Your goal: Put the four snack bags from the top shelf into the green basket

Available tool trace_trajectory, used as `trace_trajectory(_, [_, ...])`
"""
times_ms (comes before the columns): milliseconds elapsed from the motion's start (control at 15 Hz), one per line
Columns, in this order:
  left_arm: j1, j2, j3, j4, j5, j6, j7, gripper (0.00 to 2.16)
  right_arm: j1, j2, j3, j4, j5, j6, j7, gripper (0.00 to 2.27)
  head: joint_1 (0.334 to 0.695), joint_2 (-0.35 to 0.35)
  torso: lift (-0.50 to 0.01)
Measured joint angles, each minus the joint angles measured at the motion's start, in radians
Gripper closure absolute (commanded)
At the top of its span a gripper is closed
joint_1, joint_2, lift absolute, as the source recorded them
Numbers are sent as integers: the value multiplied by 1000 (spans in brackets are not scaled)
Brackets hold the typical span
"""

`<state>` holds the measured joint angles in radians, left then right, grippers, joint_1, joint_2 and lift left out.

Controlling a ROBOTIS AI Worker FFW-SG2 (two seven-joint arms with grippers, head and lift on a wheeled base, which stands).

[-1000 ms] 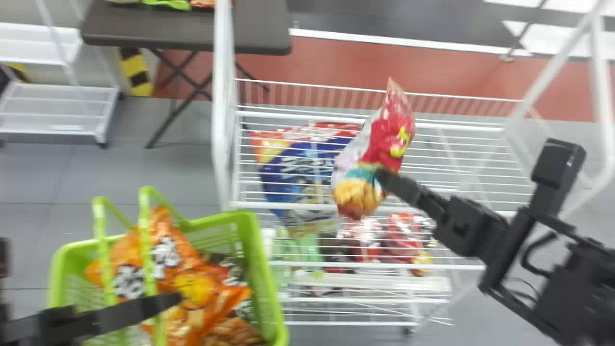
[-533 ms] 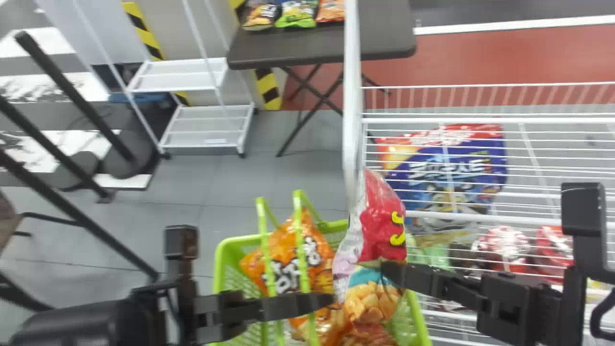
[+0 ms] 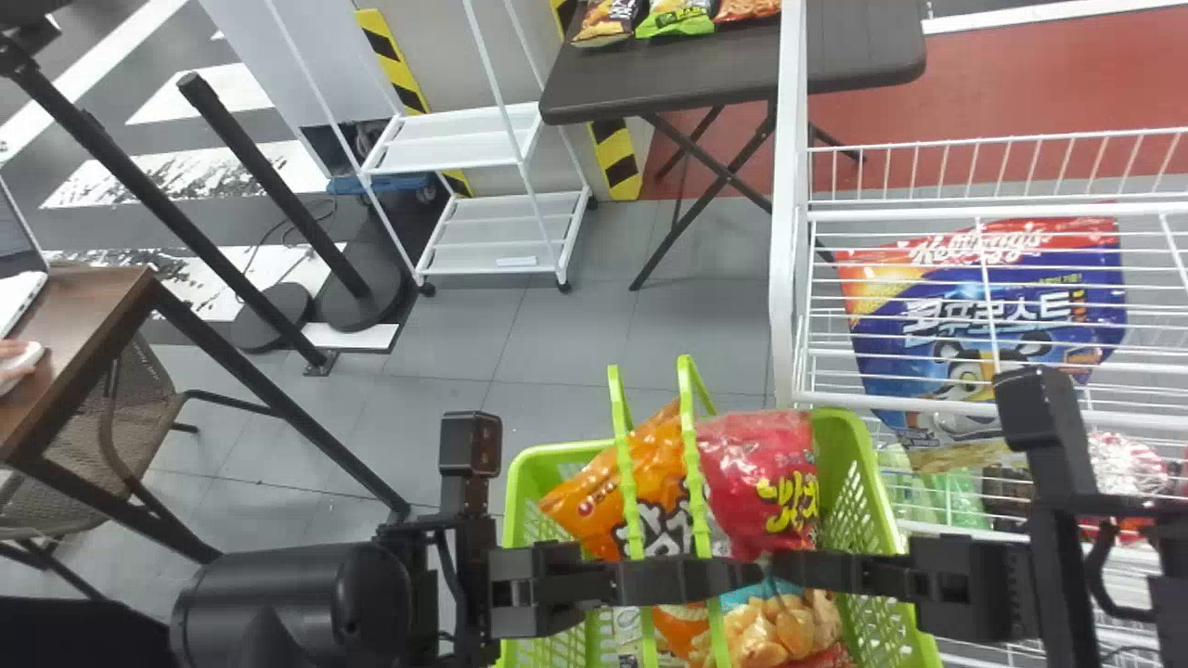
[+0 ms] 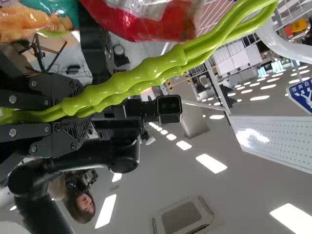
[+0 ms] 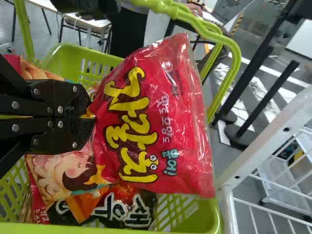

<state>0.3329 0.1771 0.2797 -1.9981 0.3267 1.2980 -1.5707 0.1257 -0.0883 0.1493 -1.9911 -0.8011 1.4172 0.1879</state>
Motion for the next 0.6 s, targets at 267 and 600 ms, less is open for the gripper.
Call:
trace_trajectory(267, [-4,1,7,6,-2,-1,0,2148,52,-4,-128,-146,-57,110,57,33,695,309,0])
trace_trajectory(600, [-8,1,16,29,-1,-3,0,2148,128,4,-463,-292,-203,152,140,53,695,162,0])
